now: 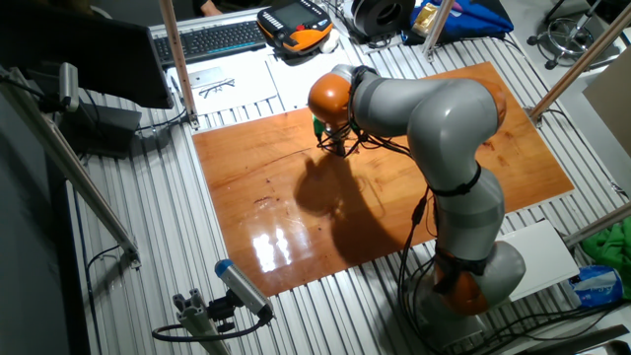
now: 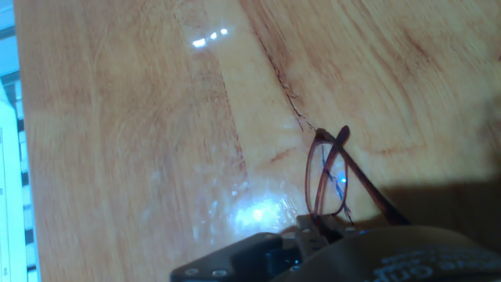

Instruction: Unfold the leg of the glasses (with one hand)

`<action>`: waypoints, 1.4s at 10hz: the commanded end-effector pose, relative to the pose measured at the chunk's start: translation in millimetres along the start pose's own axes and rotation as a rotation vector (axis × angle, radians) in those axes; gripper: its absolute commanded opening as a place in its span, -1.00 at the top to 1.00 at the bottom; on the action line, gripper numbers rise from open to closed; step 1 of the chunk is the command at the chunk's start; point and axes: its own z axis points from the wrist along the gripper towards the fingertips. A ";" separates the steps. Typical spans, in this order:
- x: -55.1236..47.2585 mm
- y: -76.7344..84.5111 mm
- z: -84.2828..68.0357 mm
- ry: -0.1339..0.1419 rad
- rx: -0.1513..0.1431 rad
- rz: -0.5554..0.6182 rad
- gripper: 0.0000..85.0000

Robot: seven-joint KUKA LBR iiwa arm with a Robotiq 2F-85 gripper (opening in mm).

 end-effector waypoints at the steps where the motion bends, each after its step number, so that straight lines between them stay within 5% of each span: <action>1: -0.3 -1.7 0.6 0.002 -0.009 -0.009 1.00; 4: -1.7 -1.4 -4.0 0.000 -0.013 -0.031 1.00; 9: -14.1 10.6 -42.1 0.020 0.028 -0.078 1.00; 14: -32.7 20.2 -77.2 0.082 0.068 -0.179 1.00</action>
